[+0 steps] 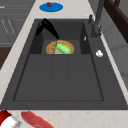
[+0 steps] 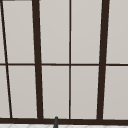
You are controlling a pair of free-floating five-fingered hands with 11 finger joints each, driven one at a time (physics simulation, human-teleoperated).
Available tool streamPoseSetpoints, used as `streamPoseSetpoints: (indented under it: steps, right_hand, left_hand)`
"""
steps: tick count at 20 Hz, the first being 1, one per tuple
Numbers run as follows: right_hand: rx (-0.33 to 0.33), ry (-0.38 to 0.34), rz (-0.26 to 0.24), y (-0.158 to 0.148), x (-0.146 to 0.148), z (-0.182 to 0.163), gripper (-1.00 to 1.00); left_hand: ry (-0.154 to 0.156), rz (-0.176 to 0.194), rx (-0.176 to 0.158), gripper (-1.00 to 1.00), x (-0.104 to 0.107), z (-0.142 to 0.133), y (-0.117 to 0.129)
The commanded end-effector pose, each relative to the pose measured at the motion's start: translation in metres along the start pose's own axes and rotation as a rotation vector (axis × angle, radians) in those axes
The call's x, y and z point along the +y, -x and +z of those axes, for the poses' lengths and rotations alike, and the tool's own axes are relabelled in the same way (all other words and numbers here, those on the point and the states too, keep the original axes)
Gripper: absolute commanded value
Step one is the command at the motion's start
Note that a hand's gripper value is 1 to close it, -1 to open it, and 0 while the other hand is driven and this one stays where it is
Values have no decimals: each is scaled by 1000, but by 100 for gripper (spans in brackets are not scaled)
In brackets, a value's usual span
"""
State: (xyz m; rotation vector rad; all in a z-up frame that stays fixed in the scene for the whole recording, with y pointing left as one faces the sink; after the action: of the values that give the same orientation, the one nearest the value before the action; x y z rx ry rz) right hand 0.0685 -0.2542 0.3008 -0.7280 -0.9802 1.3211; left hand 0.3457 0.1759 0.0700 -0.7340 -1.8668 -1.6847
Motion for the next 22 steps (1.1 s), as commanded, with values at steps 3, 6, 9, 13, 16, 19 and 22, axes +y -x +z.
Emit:
streamPoseSetpoints:
  steps: [3,6,9,13,16,19,22]
  right_hand:
    - [0,0,0,0,0,0,0]
    - [0,0,0,0,0,0,0]
    - [0,0,0,0,0,0,0]
    - [0,0,0,0,0,0,0]
    - [0,0,0,0,0,0,0]
    - [0,0,0,0,0,0,0]
    - [0,0,0,0,0,0,0]
  left_hand:
    - [24,-160,-11,-100,-15,0,-21]
    - [54,-222,-93,-100,-14,1,-4]
    - [43,-266,-107,-100,-22,2,4]
    - [49,-289,-97,-100,-42,-5,24]
    - [60,-292,-93,-100,-59,-8,40]
    - [77,-288,-94,-100,-73,-13,56]
    - [79,-293,-80,-100,-88,-19,70]
